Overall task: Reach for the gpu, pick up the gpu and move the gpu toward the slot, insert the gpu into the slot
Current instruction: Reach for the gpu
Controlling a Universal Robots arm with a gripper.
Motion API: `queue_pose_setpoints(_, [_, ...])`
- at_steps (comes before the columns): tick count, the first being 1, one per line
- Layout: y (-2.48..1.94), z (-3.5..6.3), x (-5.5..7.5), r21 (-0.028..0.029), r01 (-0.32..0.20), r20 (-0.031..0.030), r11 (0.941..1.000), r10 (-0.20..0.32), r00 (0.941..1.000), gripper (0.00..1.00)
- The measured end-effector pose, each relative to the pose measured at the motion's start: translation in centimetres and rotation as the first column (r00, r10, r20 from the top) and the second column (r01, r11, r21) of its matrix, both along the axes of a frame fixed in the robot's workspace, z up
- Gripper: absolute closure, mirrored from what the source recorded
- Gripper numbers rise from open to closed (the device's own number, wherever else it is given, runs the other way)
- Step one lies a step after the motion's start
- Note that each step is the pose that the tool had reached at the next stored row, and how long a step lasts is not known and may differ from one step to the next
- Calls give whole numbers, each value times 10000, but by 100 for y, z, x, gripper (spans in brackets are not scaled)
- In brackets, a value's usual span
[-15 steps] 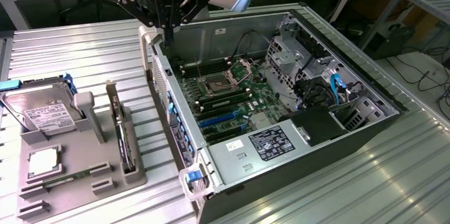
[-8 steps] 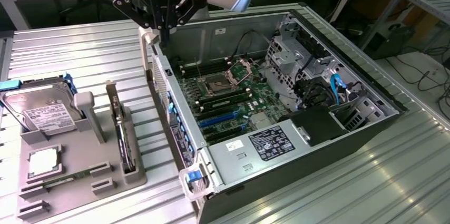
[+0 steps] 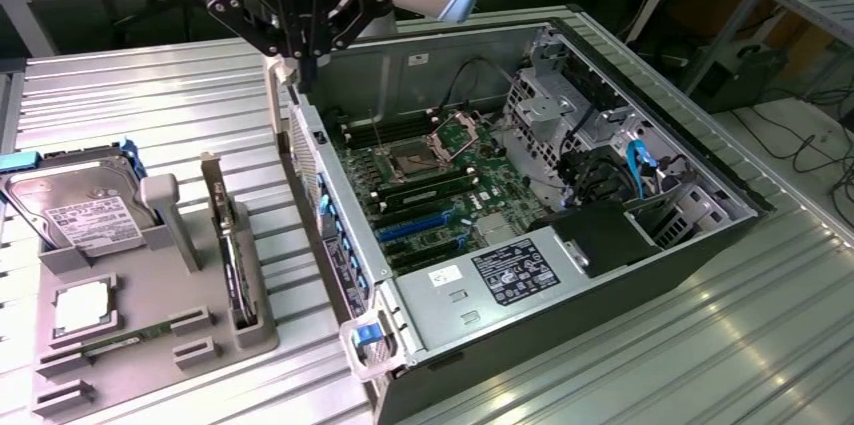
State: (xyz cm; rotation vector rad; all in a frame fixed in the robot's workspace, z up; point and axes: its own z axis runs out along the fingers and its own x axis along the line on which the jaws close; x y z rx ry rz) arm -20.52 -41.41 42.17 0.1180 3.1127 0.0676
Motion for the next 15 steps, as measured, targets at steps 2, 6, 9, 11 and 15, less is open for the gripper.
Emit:
queue_pose_setpoints(2, [-4,0,-17,0,1,0,10000,-1,10000,89])
queue_pose_setpoints(6, [-13,0,-47,0,0,0,10000,0,10000,89])
queue_pose_setpoints(9, [-20,0,-61,0,-1,0,10000,1,10000,89])
queue_pose_setpoints(11, [-24,0,-70,1,0,0,10000,0,10000,89])
queue_pose_setpoints(15, [-34,0,-86,0,0,-2,10000,0,10000,89])
